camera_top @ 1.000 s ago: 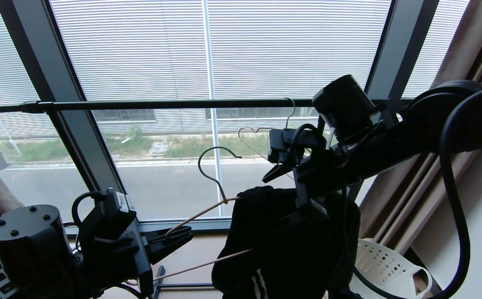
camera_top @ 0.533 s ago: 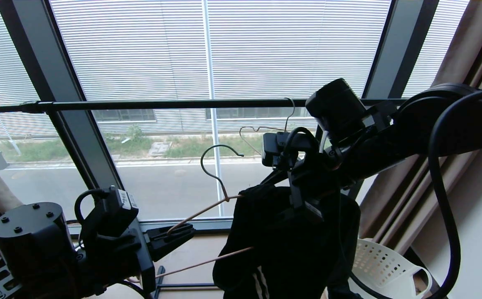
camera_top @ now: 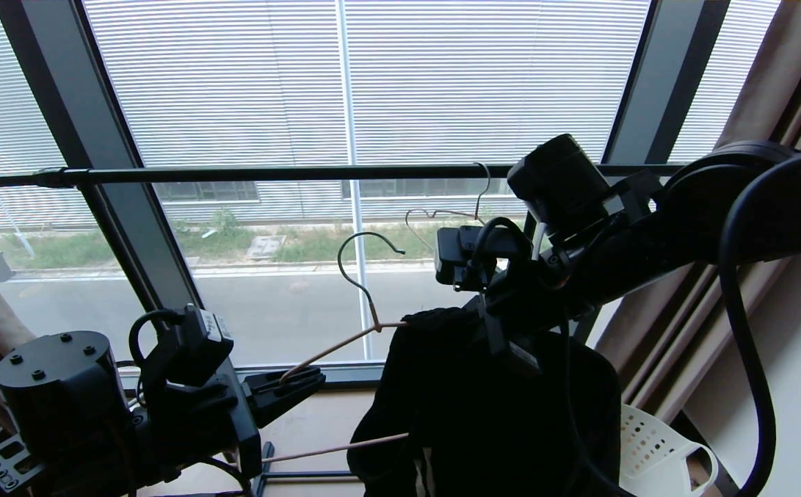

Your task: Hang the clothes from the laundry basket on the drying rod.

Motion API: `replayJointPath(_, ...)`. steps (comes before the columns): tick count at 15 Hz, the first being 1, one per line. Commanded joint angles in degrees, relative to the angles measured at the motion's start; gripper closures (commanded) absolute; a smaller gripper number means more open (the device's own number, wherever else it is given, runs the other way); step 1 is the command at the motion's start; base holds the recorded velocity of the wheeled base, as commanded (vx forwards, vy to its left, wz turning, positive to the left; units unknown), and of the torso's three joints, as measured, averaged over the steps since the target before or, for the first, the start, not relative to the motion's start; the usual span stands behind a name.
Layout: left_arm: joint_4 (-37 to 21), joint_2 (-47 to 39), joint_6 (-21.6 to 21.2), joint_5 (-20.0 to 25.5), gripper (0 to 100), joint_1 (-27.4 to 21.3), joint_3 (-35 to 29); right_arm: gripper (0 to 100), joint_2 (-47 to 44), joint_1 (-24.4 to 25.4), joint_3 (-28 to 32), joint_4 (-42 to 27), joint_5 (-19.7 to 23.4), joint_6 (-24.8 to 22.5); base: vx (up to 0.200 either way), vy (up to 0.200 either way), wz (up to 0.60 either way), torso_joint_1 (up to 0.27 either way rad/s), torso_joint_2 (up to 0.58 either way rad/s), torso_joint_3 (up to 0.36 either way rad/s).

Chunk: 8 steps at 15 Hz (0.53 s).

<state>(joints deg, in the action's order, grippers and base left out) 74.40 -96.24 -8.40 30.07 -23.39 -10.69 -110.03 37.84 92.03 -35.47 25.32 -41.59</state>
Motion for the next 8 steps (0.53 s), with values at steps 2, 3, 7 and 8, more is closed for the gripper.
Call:
replayJointPath(2, 0.04, -0.17, -0.04, 0.07, 100, 0.01, -0.12, 100, 0.7, 0.04, -0.18, -0.03, 0.08, 0.02, 0.0, 0.0, 0.0, 0.0, 0.0, 0.0)
replayJointPath(3, 0.04, -0.17, -0.04, 0.16, 100, 0.01, -0.12, 100, 0.87, 0.04, -0.18, -0.03, 0.08, 0.02, 0.0, 0.0, 0.0, 0.0, 0.0, 0.0)
replayJointPath(7, 0.04, -0.08, -0.04, 0.16, 0, 0.01, 0.14, 100, 1.22, 0.13, -0.18, -0.21, 0.08, 0.02, 0.0, 0.0, 0.0, 0.0, 0.0, 0.0)
replayJointPath(8, 0.13, 0.09, 0.05, 0.07, 0, 0.1, 0.23, 100, 1.58, 0.13, -0.8, -0.12, -0.01, 0.11, 0.0, 0.0, 0.0, 0.0, 0.0, 0.0)
